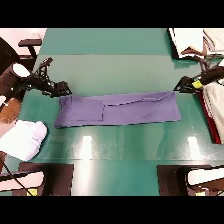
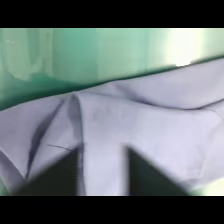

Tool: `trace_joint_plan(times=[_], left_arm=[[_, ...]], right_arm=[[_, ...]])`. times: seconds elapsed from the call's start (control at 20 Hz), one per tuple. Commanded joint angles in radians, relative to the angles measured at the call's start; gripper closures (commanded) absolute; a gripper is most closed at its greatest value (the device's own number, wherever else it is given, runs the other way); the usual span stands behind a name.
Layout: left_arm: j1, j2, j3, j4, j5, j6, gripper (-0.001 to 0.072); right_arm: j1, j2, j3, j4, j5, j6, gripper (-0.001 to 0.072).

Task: Fold the shirts.

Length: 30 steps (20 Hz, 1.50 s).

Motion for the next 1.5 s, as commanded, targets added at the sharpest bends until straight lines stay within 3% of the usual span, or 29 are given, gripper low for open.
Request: trace_joint_plan(times=[0.0, 0.1, 0.4, 0.55, 0.7, 0.75, 1.2, 1.45], left_arm=[[0.000, -0.003, 0.023, -0.051, -0.034, 0.002, 0.0681], [0.000, -0.003, 0.023, -0.118, -0.013, 0.009, 0.0683], [-0.141, -0.007, 0.023, -0.169, 0.093, 0.008, 0.0683], [-0.252, -0.034, 0.023, -0.170, 0.222, 0.003, 0.0684], [-0.349, -0.101, 0.030, -0.181, 0.290, -0.023, 0.0684], [-0.382, -0.131, 0.043, -0.181, 0.291, -0.023, 0.0684], [-0.576, -0.364, 0.243, -0.187, 0.306, -0.101, 0.0684], [-0.626, -0.436, 0.306, -0.216, 0.299, -0.101, 0.0684]], right_arm=[[-0.115, 0.034, -0.099, 0.065, 0.019, -0.050, 0.0179], [-0.181, 0.031, -0.189, 0.066, 0.030, -0.082, 0.0138], [-0.202, -0.045, -0.343, 0.281, -0.018, -0.184, 0.0145], [-0.131, -0.080, -0.320, 0.324, -0.036, -0.186, 0.0307], [-0.068, -0.074, -0.281, 0.324, -0.052, -0.186, 0.0662], [-0.058, -0.057, -0.261, 0.325, -0.050, -0.186, 0.0693], [0.082, 0.217, 0.011, 0.376, 0.024, -0.068, 0.0694], [0.239, 0.249, 0.125, 0.463, 0.019, -0.035, 0.0693]])
